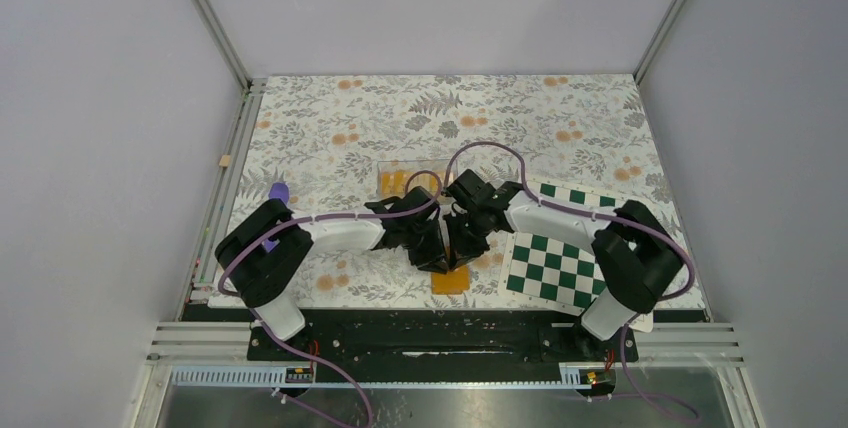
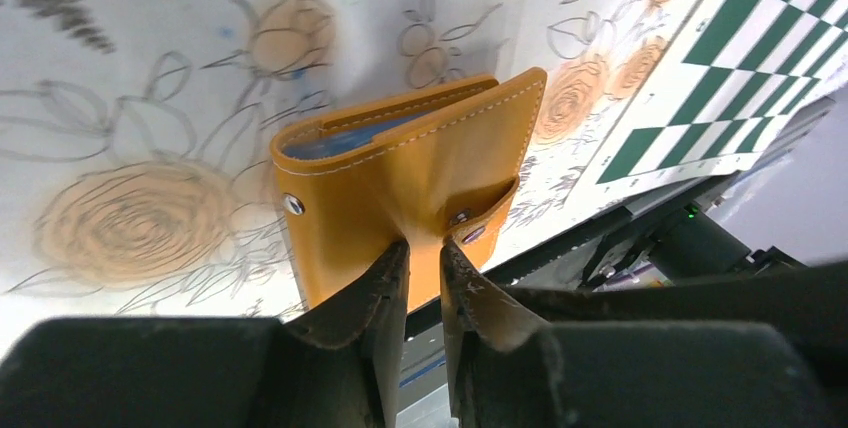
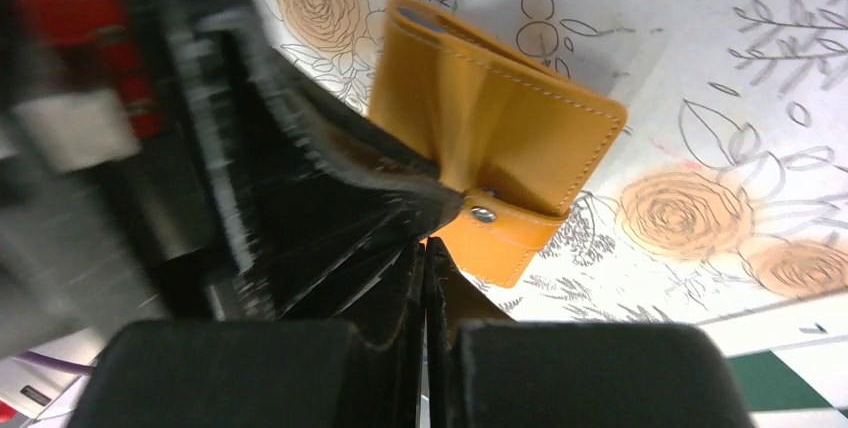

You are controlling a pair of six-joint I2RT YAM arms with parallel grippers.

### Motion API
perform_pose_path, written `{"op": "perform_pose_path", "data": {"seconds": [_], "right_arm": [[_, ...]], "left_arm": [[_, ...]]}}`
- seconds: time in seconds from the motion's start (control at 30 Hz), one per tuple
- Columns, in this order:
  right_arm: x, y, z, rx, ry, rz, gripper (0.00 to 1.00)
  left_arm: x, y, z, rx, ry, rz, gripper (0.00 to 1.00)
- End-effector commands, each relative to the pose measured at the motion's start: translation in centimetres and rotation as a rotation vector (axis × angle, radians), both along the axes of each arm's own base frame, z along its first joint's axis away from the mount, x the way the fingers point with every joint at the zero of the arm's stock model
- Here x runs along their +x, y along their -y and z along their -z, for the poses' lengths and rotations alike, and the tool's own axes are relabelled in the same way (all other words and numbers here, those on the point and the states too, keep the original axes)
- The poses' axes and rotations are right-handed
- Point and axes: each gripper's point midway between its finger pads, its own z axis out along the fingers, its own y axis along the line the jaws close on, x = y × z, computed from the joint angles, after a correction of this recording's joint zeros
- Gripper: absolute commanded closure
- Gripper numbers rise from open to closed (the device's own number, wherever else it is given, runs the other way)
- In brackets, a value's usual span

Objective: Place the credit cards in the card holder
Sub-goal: Close the card holder at the center of the board.

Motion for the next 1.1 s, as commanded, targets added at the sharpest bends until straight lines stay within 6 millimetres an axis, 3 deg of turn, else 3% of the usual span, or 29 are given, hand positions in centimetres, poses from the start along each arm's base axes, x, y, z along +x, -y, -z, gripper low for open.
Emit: {"op": "perform_pose_path", "data": {"seconds": [0.0, 0.43, 1.07], "right_arm": [[1.0, -0.7, -2.4, 0.038, 0.101, -0.004, 1.00], [1.6, 2.3, 0.7, -0.149, 0.118, -0.016, 1.00], [0.7, 3.6, 4.4, -0.214, 0.079, -0.029, 1.00]], "left_arm": [[-0.9, -4.5, 7.9, 0.276, 0.031, -0.010, 0.79], [-1.0, -4.7, 7.8, 0.282, 0.030, -0.006, 0.79], [-0.7, -4.4, 7.5, 0.273, 0.045, 0.008, 0.79]]}}
